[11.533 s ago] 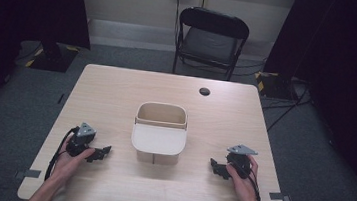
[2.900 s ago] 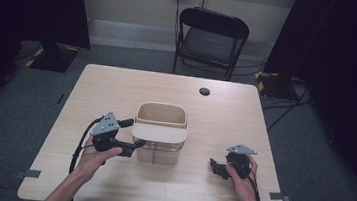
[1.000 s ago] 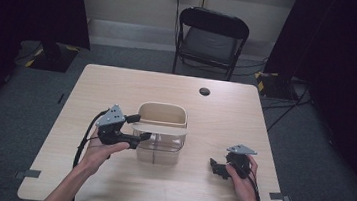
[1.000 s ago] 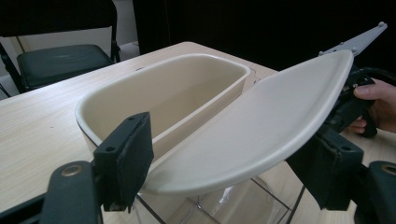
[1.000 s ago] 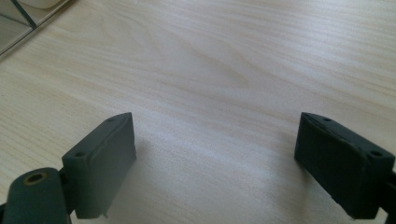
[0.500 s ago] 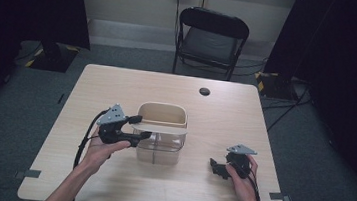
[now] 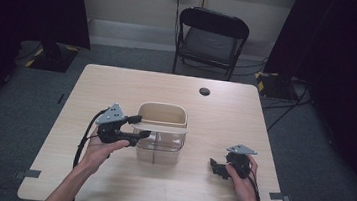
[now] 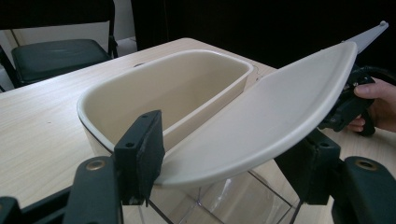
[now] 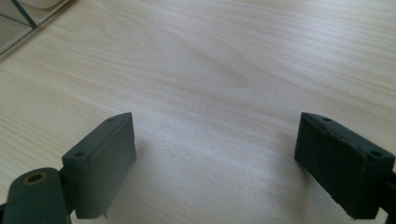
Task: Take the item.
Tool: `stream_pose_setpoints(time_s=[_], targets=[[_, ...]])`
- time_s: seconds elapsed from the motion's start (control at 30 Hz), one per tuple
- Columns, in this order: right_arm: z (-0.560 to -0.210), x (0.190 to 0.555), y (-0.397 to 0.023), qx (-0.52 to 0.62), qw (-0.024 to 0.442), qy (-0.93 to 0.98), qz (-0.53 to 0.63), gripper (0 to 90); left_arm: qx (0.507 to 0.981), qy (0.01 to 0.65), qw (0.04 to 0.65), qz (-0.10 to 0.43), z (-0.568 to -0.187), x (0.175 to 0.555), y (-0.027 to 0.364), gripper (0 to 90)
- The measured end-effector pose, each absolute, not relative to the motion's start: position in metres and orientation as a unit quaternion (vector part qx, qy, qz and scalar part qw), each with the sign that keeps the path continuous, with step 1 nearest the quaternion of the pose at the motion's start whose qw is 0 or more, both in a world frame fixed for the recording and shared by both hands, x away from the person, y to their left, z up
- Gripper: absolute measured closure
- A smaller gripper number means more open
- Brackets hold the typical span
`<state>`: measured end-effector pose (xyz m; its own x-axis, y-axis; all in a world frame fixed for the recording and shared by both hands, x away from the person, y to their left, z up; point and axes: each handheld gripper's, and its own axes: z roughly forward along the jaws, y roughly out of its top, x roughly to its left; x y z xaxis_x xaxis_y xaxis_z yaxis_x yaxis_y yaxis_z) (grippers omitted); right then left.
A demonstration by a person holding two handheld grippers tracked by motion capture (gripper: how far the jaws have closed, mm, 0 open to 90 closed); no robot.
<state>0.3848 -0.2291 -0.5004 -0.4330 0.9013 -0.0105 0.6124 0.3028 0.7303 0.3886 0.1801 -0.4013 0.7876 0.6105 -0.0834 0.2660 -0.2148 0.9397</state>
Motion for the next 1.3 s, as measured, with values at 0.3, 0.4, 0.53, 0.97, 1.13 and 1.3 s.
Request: stream_pose_setpoints(time_s=[0.3,0.4,0.53,0.97,1.13,1.3], targets=[[-0.5004,0.3848,-0.2291,0.487,0.216,0.778,0.334,11.9,0.767,0.285,0.554,0.153,-0.3994,0.3895,0.1806,36.3],[-0.5004,0.3848,-0.2291,0.487,0.216,0.778,0.334,11.9,0.766,0.286,0.554,0.154,-0.3994,0.3896,0.1806,36.2],[-0.5004,0.3848,-0.2291,0.487,0.216,0.778,0.334,11.9,0.766,0.286,0.556,0.152,-0.3994,0.3901,0.1806,36.2],[-0.5004,0.3848,-0.2291,0.487,0.216,0.778,0.334,11.9,0.765,0.286,0.557,0.152,-0.3992,0.3902,0.1804,36.5],[-0.5004,0.3848,-0.2291,0.487,0.216,0.778,0.334,11.9,0.764,0.287,0.557,0.151,-0.3991,0.3903,0.1801,36.6],[-0.5004,0.3848,-0.2291,0.487,0.216,0.778,0.334,11.9,0.764,0.287,0.557,0.151,-0.3990,0.3903,0.1803,36.7]])
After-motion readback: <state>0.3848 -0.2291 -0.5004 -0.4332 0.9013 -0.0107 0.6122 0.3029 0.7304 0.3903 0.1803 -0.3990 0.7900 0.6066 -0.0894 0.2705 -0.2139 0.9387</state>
